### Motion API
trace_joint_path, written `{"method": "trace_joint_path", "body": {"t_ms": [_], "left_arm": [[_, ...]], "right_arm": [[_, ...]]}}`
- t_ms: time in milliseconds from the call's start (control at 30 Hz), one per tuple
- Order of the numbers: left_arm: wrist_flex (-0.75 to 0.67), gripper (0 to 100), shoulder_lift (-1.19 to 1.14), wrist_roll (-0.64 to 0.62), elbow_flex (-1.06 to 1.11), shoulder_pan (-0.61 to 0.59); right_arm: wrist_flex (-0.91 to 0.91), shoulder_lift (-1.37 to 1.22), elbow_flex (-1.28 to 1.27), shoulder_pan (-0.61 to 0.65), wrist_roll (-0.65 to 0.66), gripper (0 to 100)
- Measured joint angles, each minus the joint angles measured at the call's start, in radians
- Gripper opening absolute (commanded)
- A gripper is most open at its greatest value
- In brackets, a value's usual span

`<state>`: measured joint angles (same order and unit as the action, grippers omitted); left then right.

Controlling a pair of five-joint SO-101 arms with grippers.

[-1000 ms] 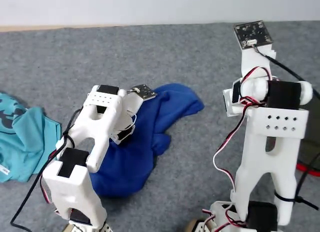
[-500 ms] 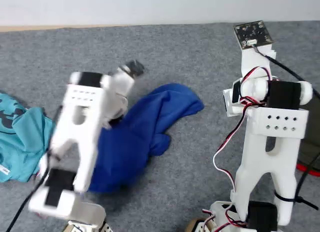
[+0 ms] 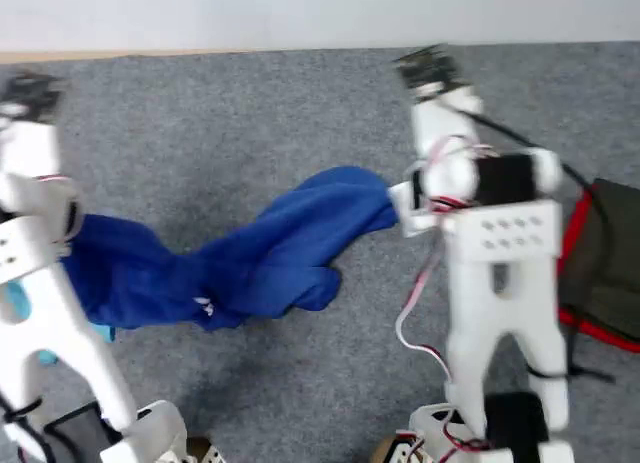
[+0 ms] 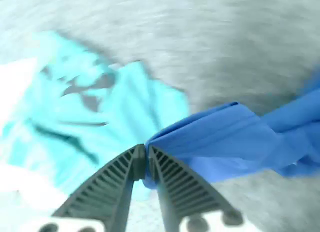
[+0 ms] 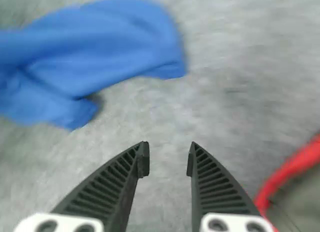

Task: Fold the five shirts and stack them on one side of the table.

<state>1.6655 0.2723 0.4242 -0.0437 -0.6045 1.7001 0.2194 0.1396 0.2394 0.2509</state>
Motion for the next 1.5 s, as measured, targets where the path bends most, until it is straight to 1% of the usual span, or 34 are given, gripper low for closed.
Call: {"method": "trace_joint_path", "body": {"t_ms": [100, 200, 267, 333, 433, 533, 700, 900, 1100, 1167, 1300, 1333, 1367, 1500], "left_arm": [[-0.074, 0, 0.002, 0.0, 0.048, -0.115], [-0.129, 0, 0.002, 0.0, 0.107, -0.195], [-0.157, 0, 0.002, 0.0, 0.147, -0.219], [-0.183, 0, 0.002, 0.0, 0.184, -0.233], [-0.224, 0, 0.002, 0.0, 0.227, -0.238], [-0.256, 0, 0.002, 0.0, 0.241, -0.238], [-0.265, 0, 0.002, 0.0, 0.241, -0.238], [-0.265, 0, 0.002, -0.006, 0.242, -0.238], [-0.265, 0, 0.002, -0.006, 0.242, -0.221], [-0.265, 0, 0.002, -0.006, 0.242, -0.209], [-0.265, 0, 0.002, -0.006, 0.242, -0.199], [-0.265, 0, 0.002, -0.006, 0.242, -0.199], [-0.265, 0, 0.002, -0.006, 0.242, -0.199], [-0.269, 0, 0.002, -0.006, 0.242, -0.19]], "right_arm": [[-0.008, -0.094, -0.006, 0.11, 0.009, 13.3], [-0.012, -0.187, -0.006, 0.204, 0.051, 13.4], [-0.014, -0.247, -0.006, 0.265, 0.066, 14.8], [-0.021, -0.31, -0.006, 0.327, 0.072, 19.9], [-0.06, -0.384, -0.006, 0.377, 0.077, 25.5], [-0.127, -0.433, -0.006, 0.39, 0.077, 25.5], [-0.212, -0.489, -0.006, 0.391, 0.077, 25.5], [-0.227, -0.572, 0.018, 0.393, 0.077, 25.5], [-0.226, -0.717, 0.144, 0.393, 0.077, 25.1], [-0.221, -0.755, 0.181, 0.393, 0.077, 20.7], [-0.158, -0.781, 0.269, 0.393, 0.077, 1.7], [-0.138, -0.781, 0.288, 0.394, 0.077, 0.6], [-0.129, -0.781, 0.308, 0.394, 0.077, 2.0], [-0.052, -0.781, 0.396, 0.394, 0.078, 1.2]]}}
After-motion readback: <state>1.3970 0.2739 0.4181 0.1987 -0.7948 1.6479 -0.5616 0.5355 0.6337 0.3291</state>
